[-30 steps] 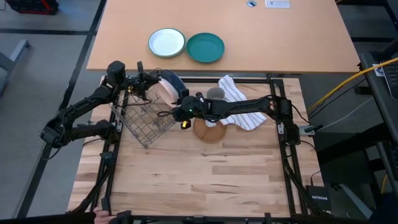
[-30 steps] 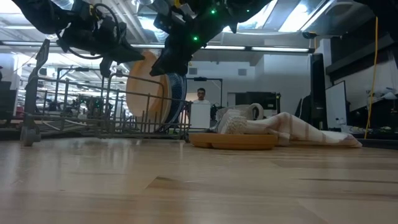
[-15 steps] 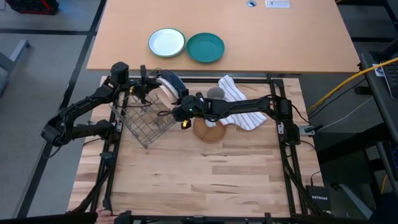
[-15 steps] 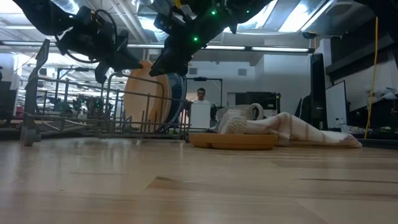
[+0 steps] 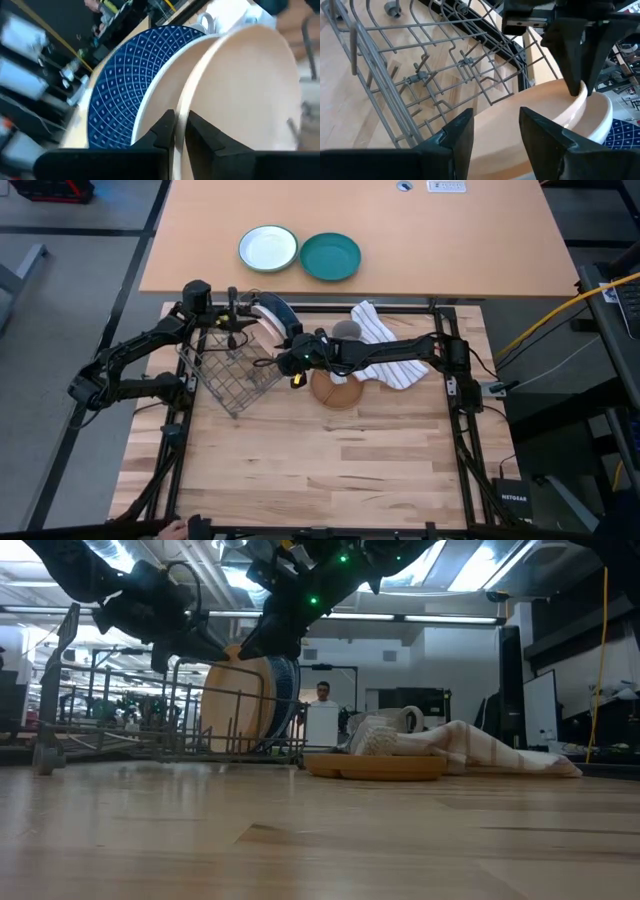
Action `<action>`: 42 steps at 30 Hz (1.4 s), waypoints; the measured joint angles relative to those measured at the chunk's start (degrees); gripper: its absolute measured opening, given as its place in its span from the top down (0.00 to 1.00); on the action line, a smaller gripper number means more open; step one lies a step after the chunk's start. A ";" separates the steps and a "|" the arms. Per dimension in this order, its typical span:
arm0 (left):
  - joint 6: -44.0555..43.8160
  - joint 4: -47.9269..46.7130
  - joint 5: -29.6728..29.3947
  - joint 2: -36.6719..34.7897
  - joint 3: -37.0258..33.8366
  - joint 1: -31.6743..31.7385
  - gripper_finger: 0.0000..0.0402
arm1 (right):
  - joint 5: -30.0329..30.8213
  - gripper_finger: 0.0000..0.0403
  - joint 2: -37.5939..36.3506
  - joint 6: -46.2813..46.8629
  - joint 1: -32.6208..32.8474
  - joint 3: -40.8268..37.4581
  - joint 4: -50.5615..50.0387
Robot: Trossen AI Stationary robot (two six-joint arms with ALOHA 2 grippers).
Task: Sort dishes
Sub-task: Put the light orange plate into the dish rack, then put the brown plate into the dish rack
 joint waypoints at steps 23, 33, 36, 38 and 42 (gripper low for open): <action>-25.66 1.39 -2.09 -8.26 -0.04 -0.02 0.64 | 1.23 0.59 -3.28 -3.77 1.22 0.00 -1.09; -37.81 -1.03 11.61 -15.99 -0.04 -3.75 0.65 | 1.44 0.59 -12.39 -4.61 1.19 0.11 -13.37; -39.04 -1.14 17.00 -16.03 -0.04 -8.66 0.65 | 1.42 0.59 -14.60 -2.04 1.67 0.11 -20.80; -38.89 -1.12 17.26 -15.80 -0.04 -12.83 0.65 | 0.98 0.59 -15.70 0.17 2.38 0.11 -26.52; -35.86 -0.94 15.69 -15.07 -0.04 -21.63 0.65 | -0.89 0.59 -16.41 7.27 4.74 0.11 -38.44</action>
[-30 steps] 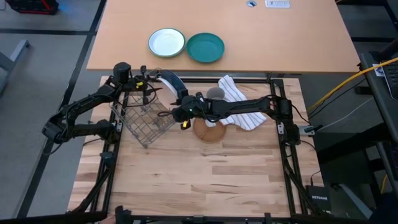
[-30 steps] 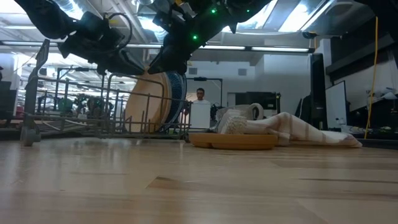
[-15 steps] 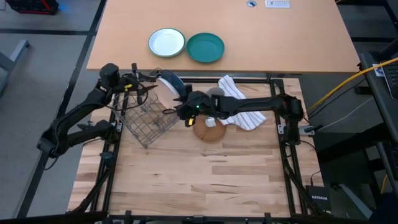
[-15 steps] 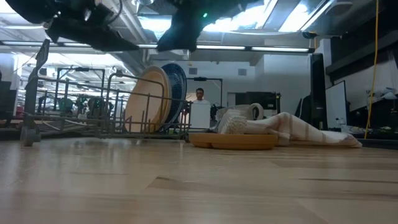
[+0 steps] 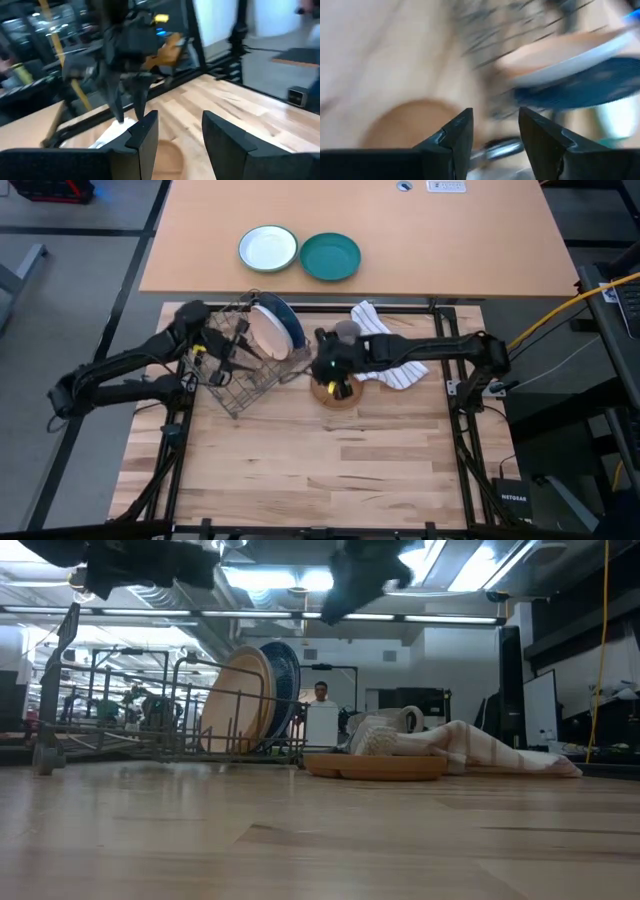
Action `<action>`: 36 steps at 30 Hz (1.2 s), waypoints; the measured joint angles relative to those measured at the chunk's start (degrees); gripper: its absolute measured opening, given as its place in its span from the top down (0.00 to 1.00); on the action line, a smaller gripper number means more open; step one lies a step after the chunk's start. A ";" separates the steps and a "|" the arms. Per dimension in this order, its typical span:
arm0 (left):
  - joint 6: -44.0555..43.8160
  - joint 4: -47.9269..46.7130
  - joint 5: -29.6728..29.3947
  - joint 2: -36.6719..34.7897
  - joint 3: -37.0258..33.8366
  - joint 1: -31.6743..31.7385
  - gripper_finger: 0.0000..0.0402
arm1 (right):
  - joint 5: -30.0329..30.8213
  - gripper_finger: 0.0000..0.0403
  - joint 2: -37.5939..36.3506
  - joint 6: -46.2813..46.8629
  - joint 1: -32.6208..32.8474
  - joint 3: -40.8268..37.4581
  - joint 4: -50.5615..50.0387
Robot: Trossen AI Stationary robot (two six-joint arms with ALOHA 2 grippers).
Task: Sort dishes
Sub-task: Put the brown plate into the dish rack
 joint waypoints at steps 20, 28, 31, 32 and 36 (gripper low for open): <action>-8.18 1.33 -14.75 1.74 0.00 -24.00 0.65 | -1.86 0.59 4.83 23.86 12.08 -16.03 -3.61; -9.85 1.35 -19.55 1.74 0.00 -28.84 0.65 | -3.10 0.59 6.85 24.31 10.84 -20.53 2.18; -9.49 1.29 -20.62 1.75 0.02 -29.94 0.65 | -2.56 0.59 7.39 24.28 10.87 -20.84 2.34; -9.47 1.23 -20.99 1.76 0.02 -30.22 0.65 | -2.12 0.59 7.41 24.29 10.87 -21.10 2.47; -9.26 1.03 -22.04 1.78 0.02 -30.85 0.65 | -1.44 0.59 7.41 24.27 9.94 -22.23 2.96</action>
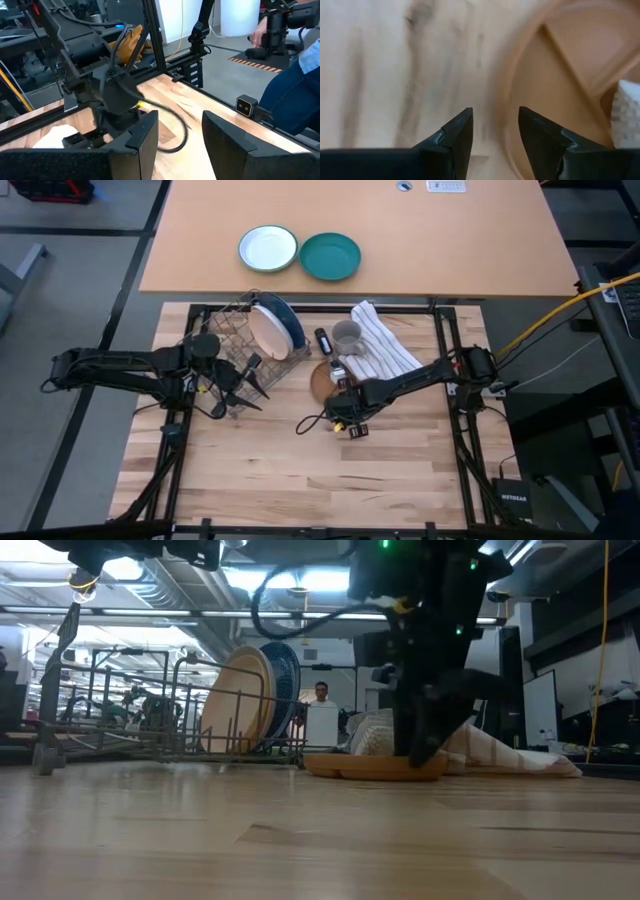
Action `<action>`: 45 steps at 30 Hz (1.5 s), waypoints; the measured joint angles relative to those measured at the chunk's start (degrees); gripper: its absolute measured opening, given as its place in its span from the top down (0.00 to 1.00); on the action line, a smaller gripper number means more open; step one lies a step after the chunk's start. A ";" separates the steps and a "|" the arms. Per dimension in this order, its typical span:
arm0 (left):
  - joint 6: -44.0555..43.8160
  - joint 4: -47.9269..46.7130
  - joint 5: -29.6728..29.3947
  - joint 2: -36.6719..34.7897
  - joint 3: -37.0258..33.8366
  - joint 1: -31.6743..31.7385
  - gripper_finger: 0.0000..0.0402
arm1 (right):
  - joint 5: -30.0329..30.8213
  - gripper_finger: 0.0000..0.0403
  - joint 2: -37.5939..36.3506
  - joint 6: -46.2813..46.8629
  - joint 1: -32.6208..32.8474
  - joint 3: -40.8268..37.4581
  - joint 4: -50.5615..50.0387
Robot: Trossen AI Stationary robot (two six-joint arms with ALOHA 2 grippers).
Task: Sort dishes
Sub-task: Put the brown plate into the dish rack
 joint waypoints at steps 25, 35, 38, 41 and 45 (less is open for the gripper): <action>0.01 0.02 -0.04 -0.02 0.00 0.00 0.65 | -13.19 0.91 0.35 1.44 -3.86 2.81 -1.51; 0.02 0.01 -0.02 -0.04 0.00 0.00 0.65 | -21.73 0.96 0.33 1.07 -3.81 13.26 -9.77; 0.03 -0.03 -0.02 -0.04 0.00 0.00 0.65 | -26.43 0.93 0.33 1.22 -3.81 15.90 -10.98; 0.02 -0.01 -0.02 -0.04 0.00 0.00 0.65 | -32.07 0.91 0.33 1.29 -3.83 18.24 -11.16; 0.02 0.00 -0.02 -0.04 0.00 0.00 0.65 | -39.75 0.93 0.33 1.31 -4.17 20.29 -11.07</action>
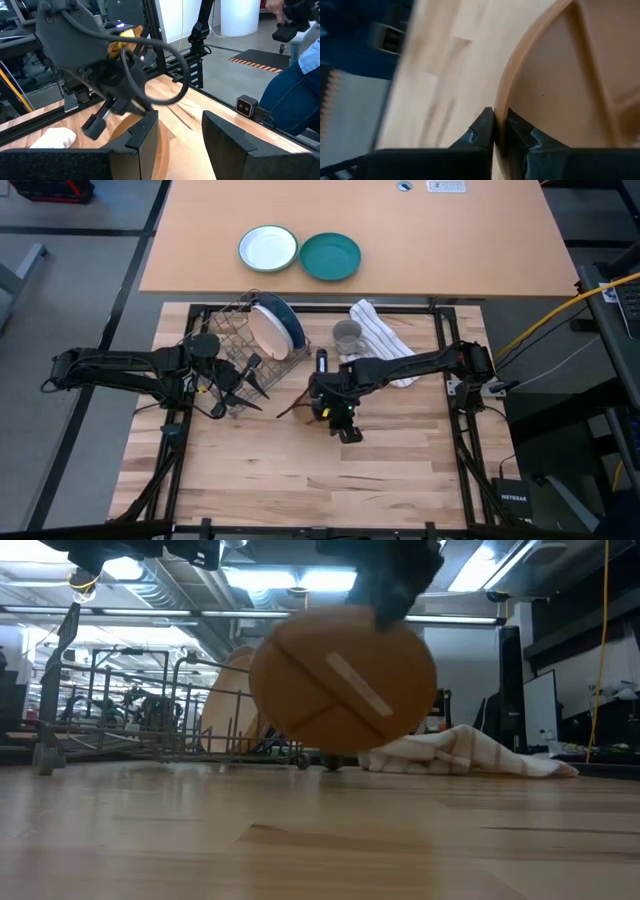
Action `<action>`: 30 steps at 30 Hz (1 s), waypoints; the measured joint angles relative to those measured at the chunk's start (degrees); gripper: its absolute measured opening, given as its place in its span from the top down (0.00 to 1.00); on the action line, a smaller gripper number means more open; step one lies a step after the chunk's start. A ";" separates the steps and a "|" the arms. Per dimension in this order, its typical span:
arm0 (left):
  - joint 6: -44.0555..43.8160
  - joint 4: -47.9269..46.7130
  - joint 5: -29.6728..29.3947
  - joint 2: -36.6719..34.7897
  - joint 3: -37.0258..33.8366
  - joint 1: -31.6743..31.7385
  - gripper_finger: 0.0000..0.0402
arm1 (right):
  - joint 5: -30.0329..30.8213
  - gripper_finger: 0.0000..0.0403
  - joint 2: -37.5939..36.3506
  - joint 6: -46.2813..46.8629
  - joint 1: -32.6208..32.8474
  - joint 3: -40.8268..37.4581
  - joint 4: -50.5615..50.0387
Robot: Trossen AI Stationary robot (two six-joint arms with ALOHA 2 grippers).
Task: Sort dishes
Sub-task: Put the brown plate into the dish rack
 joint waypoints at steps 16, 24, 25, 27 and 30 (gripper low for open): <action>0.00 -0.03 0.02 0.00 0.02 0.00 0.65 | -15.58 0.95 0.00 1.01 -2.99 0.64 -0.11; -0.01 -0.06 0.02 0.00 0.02 0.00 0.65 | -19.65 0.93 -0.04 7.74 -3.05 0.62 -0.17; -0.09 -0.08 0.02 0.00 0.02 0.00 0.65 | -20.31 0.93 -0.04 8.21 -3.01 0.62 -0.21; -0.26 -0.16 0.02 0.00 0.02 0.00 0.65 | -21.35 0.94 -0.04 9.29 -2.97 0.62 -0.22; -0.28 -0.81 0.02 0.00 0.02 0.00 0.65 | -21.87 0.95 -0.07 12.23 -2.97 0.62 -1.65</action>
